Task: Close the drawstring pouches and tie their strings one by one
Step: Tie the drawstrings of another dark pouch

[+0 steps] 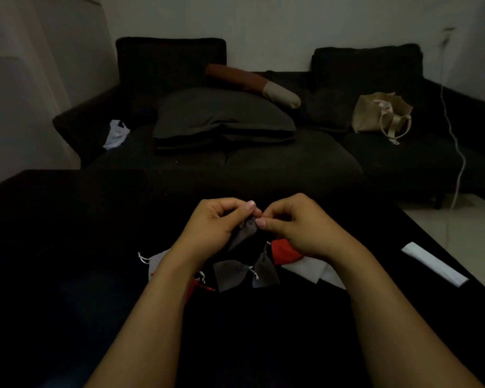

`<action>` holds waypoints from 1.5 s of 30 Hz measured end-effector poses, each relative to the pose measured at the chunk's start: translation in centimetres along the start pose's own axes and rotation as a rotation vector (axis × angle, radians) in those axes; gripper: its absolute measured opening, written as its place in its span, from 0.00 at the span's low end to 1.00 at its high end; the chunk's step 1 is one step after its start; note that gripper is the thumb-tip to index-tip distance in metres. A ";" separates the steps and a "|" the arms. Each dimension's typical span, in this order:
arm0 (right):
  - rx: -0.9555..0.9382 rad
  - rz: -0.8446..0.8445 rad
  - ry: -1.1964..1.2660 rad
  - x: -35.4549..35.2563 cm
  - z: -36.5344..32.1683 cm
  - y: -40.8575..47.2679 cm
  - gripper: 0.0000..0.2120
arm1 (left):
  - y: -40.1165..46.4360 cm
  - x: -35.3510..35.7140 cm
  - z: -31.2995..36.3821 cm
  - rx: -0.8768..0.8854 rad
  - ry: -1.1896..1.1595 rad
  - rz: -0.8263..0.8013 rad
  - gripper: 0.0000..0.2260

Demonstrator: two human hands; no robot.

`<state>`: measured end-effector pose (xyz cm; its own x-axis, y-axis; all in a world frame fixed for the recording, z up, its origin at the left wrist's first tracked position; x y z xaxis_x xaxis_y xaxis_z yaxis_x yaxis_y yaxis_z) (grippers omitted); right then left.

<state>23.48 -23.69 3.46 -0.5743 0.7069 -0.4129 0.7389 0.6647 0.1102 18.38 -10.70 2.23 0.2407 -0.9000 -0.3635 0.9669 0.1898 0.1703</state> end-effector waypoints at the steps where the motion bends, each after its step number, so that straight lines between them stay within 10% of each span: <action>1: -0.003 -0.010 -0.009 0.0 -0.1 0.0 0.07 | 0.0 0.0 -0.1 -0.005 -0.003 -0.005 0.09; 14: -0.102 0.103 0.206 -0.7 -1.1 -0.2 0.07 | -0.1 -0.5 0.4 0.082 0.145 -0.054 0.06; 27: -0.046 -0.152 -0.061 0.9 -0.8 -0.4 0.02 | -0.9 0.2 -0.1 0.047 0.366 -0.190 0.06; 36: 0.035 -0.318 0.662 2.2 -1.7 -1.4 0.03 | -1.5 0.1 1.6 -0.030 -0.125 -0.123 0.06; 45: 0.045 -0.304 0.688 2.0 -1.4 -1.1 0.05 | -1.4 0.6 0.4 -0.181 -0.376 -0.100 0.05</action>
<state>21.00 -22.63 3.77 -0.8349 0.4949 0.2408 0.5177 0.8547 0.0384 17.15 -11.63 2.14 0.1296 -0.9916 -0.0046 0.9913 0.1297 -0.0245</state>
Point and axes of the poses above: each hand's wrist, its own y-axis towards the middle knuckle, its own x-axis out of the palm, z = x × y, the point moved 8 cm from there along y, towards the middle knuckle, and after that the axes turned 15 degrees about y, right-handed, at the moved point
